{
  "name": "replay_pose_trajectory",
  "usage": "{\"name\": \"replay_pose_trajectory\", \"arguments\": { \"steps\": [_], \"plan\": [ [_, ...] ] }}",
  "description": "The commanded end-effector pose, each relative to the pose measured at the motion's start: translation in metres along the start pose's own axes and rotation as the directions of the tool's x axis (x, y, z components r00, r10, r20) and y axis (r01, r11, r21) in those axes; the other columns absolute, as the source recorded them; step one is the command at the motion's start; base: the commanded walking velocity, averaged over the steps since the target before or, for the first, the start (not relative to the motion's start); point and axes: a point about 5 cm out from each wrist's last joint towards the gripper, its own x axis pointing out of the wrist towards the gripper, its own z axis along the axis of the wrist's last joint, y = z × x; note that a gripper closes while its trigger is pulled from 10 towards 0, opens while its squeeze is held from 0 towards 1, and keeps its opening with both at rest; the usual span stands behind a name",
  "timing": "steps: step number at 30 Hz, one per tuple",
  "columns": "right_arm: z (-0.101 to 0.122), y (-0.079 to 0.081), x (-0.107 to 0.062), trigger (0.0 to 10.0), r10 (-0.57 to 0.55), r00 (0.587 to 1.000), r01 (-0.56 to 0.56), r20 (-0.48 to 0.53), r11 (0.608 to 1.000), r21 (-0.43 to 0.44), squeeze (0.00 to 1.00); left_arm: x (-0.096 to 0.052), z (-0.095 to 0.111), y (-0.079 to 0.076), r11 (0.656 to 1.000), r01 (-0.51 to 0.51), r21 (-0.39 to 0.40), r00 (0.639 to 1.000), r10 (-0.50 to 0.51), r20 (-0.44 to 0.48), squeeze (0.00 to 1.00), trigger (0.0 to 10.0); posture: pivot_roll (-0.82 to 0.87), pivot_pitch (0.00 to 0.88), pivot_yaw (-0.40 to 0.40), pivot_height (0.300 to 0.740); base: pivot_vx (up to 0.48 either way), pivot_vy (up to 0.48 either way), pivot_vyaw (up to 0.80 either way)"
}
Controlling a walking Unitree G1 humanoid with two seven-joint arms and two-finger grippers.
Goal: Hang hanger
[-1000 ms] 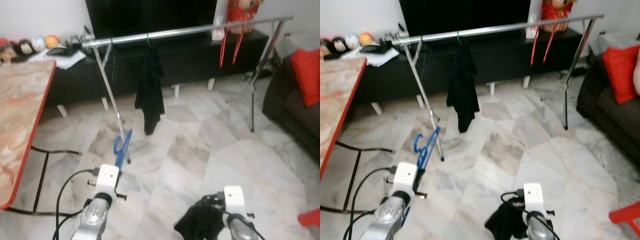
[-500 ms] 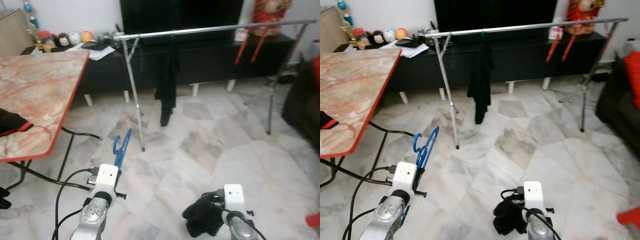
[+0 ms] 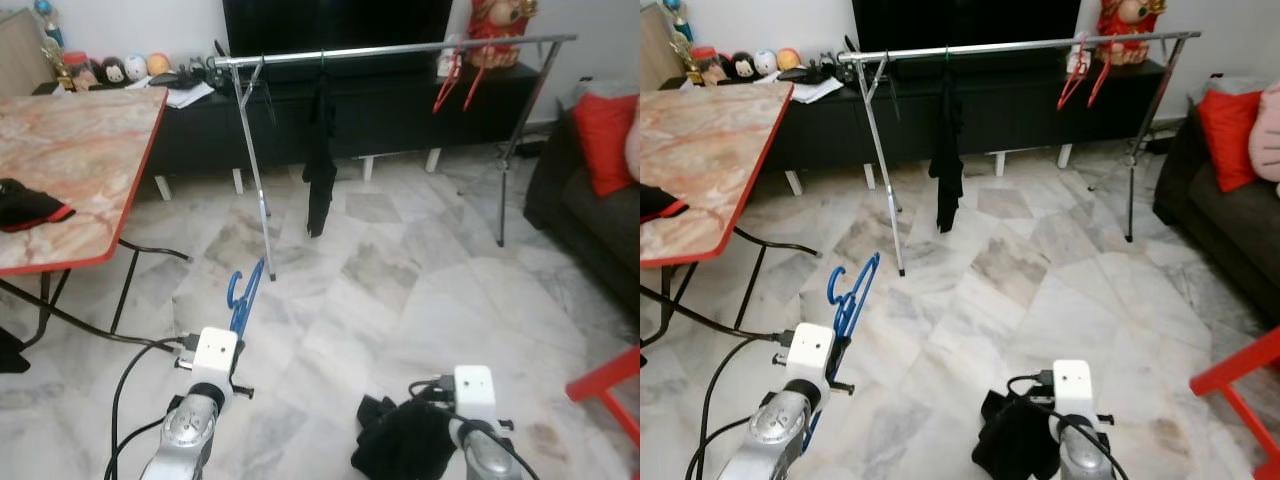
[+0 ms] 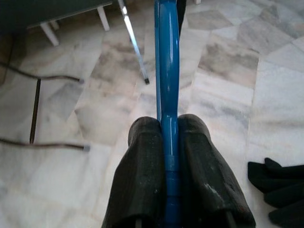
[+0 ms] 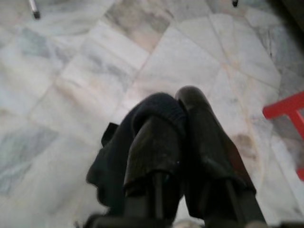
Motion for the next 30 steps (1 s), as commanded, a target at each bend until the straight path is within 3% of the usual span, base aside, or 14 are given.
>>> {"name": "replay_pose_trajectory", "arguments": {
  "steps": [1, 6, 19, 24, 30],
  "plan": [
    [0.012, 0.003, 0.004, 10.0, 0.006, 0.999, -0.006, 0.048, 1.0, 0.009, 0.0, 0.0, 0.0, 0.003, 1.0, -0.007, 0.003, 1.0, 0.007, -0.005, 0.0, 10.0, -0.08, 0.0, -0.023, 0.74, -0.3, 0.0, 0.0],
    [0.018, 0.004, 0.005, 10.0, 0.008, 0.998, -0.009, 0.068, 1.0, 0.008, 0.0, 0.001, 0.0, 0.003, 1.0, -0.007, 0.005, 1.0, 0.007, -0.004, 0.0, 10.0, -0.08, 0.0, -0.022, 0.74, -0.293, 0.0, 0.0],
    [0.045, 0.004, 0.013, 10.0, 0.01, 0.985, -0.01, 0.17, 1.0, 0.0, 0.0, 0.004, 0.003, 0.002, 1.0, 0.007, 0.011, 1.0, -0.007, -0.003, 0.0, 10.0, -0.08, 0.0, -0.022, 0.74, 0.0, 0.0, 0.0],
    [0.066, 0.004, 0.017, 10.0, 0.02, 0.972, -0.02, 0.234, 1.0, -0.003, 0.0, 0.005, 0.005, 0.003, 1.0, 0.022, 0.016, 1.0, -0.022, -0.002, 0.0, 10.0, -0.08, 0.0, -0.022, 0.74, 0.0, 0.0, 0.0],
    [0.094, 0.004, 0.021, 10.0, 0.04, 0.949, -0.039, 0.312, 0.999, -0.011, 0.0, 0.008, 0.017, 0.001, 0.993, 0.111, 0.042, 0.994, -0.112, 0.019, 0.0, 10.0, -0.08, 0.0, -0.021, 0.74, 0.0, 0.0, 0.0]
  ]
}}
